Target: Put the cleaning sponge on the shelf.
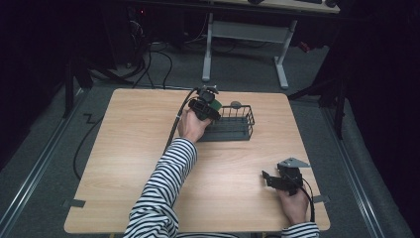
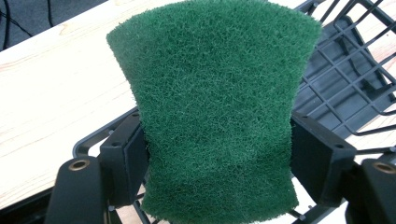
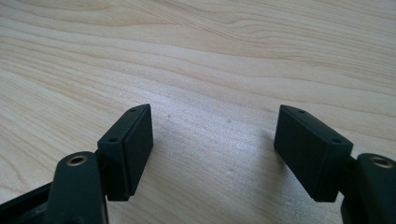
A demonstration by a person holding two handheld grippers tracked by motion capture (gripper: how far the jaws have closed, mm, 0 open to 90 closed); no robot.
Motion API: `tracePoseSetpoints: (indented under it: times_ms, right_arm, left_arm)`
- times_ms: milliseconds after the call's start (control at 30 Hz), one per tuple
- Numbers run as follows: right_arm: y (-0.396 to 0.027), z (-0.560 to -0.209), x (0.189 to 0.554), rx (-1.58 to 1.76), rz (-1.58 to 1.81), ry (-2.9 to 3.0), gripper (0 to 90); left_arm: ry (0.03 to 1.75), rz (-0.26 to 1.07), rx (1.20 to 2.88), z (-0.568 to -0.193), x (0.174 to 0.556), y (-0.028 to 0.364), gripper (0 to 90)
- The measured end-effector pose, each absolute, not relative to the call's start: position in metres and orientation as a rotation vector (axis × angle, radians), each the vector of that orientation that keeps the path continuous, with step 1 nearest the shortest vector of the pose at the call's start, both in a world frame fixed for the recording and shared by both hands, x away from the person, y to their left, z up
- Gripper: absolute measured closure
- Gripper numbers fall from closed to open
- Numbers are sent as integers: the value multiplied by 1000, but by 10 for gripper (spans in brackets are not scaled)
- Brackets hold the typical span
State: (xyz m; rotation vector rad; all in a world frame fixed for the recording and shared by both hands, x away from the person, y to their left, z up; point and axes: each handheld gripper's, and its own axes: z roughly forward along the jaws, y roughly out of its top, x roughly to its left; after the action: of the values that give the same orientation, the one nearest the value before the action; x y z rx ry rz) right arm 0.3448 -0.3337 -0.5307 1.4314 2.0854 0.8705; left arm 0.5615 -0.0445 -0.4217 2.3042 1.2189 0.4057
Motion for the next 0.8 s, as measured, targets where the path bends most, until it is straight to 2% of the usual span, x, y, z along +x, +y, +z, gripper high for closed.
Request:
tracePoseSetpoints:
  times_ms: [800]
  right_arm:
    - [-333,-531,345,1435,872,2085,281]
  left_arm:
    - [1241,372,2322,-431,560,-40,291]
